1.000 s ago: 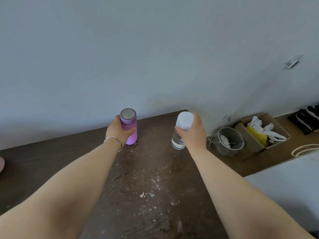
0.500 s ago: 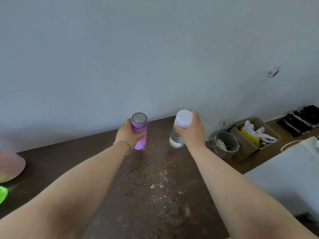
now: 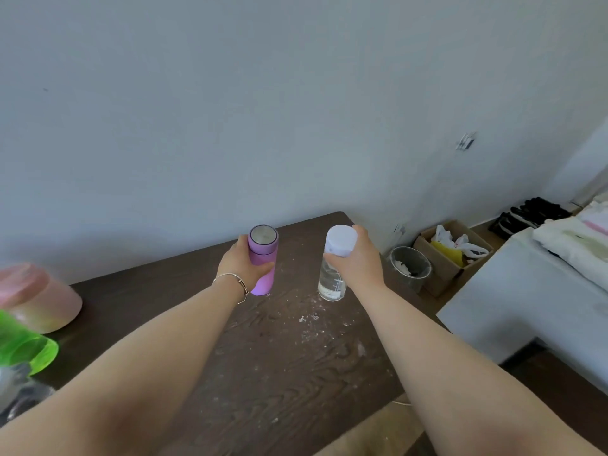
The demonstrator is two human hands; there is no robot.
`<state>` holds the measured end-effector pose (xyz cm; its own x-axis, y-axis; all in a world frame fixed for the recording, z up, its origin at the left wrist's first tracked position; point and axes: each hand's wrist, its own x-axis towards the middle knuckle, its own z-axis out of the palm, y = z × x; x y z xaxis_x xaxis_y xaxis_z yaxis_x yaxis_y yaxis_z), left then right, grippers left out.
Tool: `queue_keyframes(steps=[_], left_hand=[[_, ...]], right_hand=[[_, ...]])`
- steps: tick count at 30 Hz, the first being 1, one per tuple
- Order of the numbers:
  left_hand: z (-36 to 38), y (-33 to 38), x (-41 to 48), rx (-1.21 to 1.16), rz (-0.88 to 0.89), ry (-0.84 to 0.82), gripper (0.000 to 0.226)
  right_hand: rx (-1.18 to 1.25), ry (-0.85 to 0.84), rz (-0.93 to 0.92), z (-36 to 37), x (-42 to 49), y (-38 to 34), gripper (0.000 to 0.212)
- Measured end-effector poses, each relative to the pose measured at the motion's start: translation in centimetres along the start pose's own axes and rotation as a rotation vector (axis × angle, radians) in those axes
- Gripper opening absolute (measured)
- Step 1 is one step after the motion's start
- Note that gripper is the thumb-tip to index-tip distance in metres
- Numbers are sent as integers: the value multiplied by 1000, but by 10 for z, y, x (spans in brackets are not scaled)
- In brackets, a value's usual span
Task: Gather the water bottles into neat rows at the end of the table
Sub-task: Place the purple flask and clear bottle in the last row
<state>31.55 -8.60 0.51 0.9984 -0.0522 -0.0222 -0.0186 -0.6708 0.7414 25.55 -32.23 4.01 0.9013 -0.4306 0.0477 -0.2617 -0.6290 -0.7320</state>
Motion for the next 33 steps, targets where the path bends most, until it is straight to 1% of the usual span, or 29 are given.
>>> queue_keyframes(steps=[2, 8, 19, 27, 33], left_hand=[[-6, -3, -19, 4, -9, 13, 47], [-16, -11, -90, -6, -69, 77, 53], [-38, -14, -257, -36, -181, 225, 51], [-82, -46, -332, 14, -257, 320, 51], [-123, -92, -367, -14, -282, 390, 50]], right_hand=[[14, -8, 0, -1, -18, 1, 86], [56, -52, -42, -10, -73, 9, 85], [101, -179, -159, -30, -189, 20, 85], [142, -281, -224, -11, -250, -15, 85], [147, -331, -275, 21, -288, -54, 85]])
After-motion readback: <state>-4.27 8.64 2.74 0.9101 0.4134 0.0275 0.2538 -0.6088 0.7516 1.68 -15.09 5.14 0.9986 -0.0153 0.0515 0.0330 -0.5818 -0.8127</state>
